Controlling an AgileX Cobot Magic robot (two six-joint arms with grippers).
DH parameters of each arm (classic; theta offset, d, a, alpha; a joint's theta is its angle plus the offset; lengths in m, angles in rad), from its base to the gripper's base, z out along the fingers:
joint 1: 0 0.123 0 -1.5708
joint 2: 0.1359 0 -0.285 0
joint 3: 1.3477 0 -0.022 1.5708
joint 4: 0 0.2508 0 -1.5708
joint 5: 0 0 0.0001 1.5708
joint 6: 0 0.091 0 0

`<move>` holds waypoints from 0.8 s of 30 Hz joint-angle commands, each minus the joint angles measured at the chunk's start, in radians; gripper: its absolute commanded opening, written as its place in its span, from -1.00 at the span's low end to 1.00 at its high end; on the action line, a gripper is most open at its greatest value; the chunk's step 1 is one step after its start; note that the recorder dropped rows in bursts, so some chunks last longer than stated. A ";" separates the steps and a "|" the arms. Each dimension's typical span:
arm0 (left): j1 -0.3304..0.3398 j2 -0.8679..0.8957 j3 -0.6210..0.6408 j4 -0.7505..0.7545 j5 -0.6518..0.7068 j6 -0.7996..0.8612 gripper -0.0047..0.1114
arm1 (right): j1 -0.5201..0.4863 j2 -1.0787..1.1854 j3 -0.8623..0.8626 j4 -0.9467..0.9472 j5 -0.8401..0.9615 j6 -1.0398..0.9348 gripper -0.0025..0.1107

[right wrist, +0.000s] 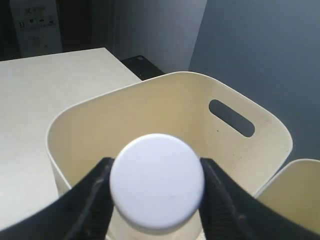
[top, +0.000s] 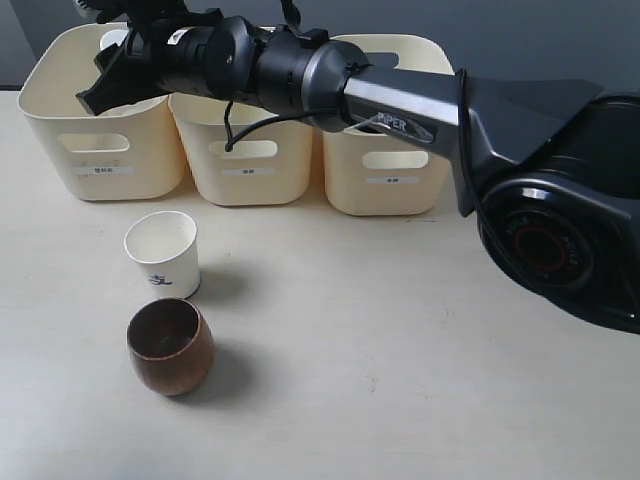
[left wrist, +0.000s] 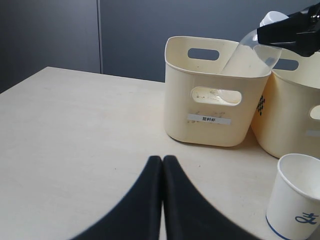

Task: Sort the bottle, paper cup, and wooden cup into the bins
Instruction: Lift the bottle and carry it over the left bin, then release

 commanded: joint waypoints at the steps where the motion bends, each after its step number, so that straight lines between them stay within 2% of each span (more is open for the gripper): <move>1: -0.003 -0.005 -0.004 0.001 -0.007 -0.001 -0.92 | -0.006 0.000 -0.004 -0.002 0.003 0.002 -0.41; 4: -0.003 -0.005 -0.004 0.001 -0.007 -0.001 -0.92 | -0.006 0.000 -0.004 -0.002 0.000 0.002 -0.16; 6: -0.003 -0.005 -0.004 0.001 -0.007 -0.001 -0.92 | -0.006 0.000 -0.004 -0.002 -0.004 0.002 -0.09; 20: -0.003 -0.005 -0.004 0.001 -0.007 -0.001 -0.92 | -0.006 0.000 -0.004 0.000 -0.008 0.002 -0.09; 24: -0.003 -0.005 -0.004 0.001 -0.007 -0.001 -0.92 | -0.006 -0.023 -0.004 -0.002 0.086 0.002 -0.09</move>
